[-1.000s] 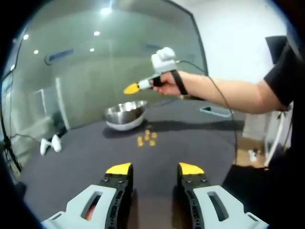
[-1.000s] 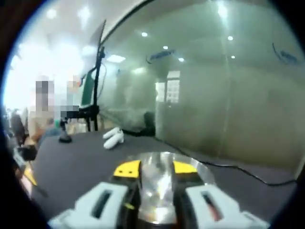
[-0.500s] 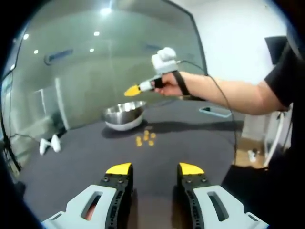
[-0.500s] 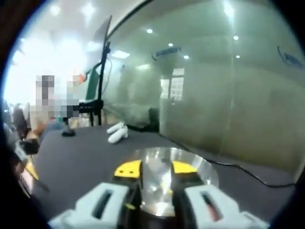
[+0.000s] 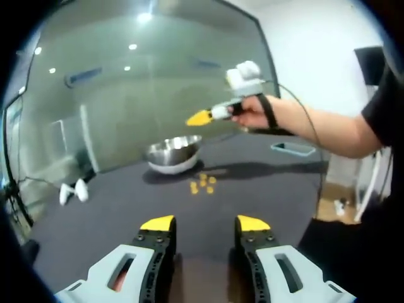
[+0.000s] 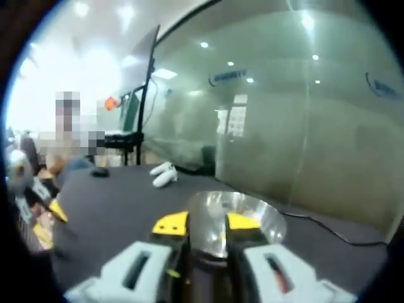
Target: Pick up the QQ candy scattered on the table and place it into the stainless steel bowl on the table
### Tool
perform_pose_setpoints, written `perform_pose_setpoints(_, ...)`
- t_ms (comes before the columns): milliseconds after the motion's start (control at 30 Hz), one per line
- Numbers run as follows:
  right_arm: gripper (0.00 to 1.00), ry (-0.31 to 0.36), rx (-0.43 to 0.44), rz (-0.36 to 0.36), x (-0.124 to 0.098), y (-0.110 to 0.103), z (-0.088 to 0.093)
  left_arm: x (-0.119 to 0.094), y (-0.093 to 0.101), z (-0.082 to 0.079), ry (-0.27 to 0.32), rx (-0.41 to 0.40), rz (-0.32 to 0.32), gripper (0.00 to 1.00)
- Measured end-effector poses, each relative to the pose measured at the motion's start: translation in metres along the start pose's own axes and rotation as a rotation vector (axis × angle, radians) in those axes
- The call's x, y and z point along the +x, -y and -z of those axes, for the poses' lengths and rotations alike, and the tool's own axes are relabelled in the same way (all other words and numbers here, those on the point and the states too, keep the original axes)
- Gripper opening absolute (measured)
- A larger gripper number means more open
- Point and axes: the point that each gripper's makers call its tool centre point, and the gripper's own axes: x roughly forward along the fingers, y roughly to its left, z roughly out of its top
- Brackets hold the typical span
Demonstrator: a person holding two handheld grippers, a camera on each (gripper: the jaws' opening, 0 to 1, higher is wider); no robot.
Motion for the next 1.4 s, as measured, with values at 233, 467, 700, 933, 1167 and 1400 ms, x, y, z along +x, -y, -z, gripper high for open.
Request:
perform_pose_setpoints(233,0.22,0.002,0.001,-0.018,-0.034,-0.017,0.023,0.002,0.004,0.002,-0.003,0.006,0.011,0.39)
perform_pose_setpoints(467,0.22,-0.007,-0.009,-0.013,-0.057,-0.022,0.047,0.004,0.001,0.002,0.000,0.001,-0.003,0.39)
perform_pose_setpoints(700,0.22,-0.038,0.037,-0.035,-0.076,-0.028,0.080,0.005,0.001,0.001,0.012,0.011,-0.004,0.39)
perform_pose_setpoints(933,0.22,-0.073,0.058,-0.021,-0.081,-0.025,0.104,0.010,0.001,0.003,0.014,0.003,-0.001,0.39)
perform_pose_setpoints(1167,0.22,-0.086,0.058,-0.037,-0.072,-0.024,0.109,0.011,0.003,0.001,0.016,0.016,0.002,0.39)
perform_pose_setpoints(1400,0.22,-0.136,0.052,-0.097,-0.054,-0.039,0.121,0.008,-0.001,0.004,0.010,0.004,-0.014,0.39)
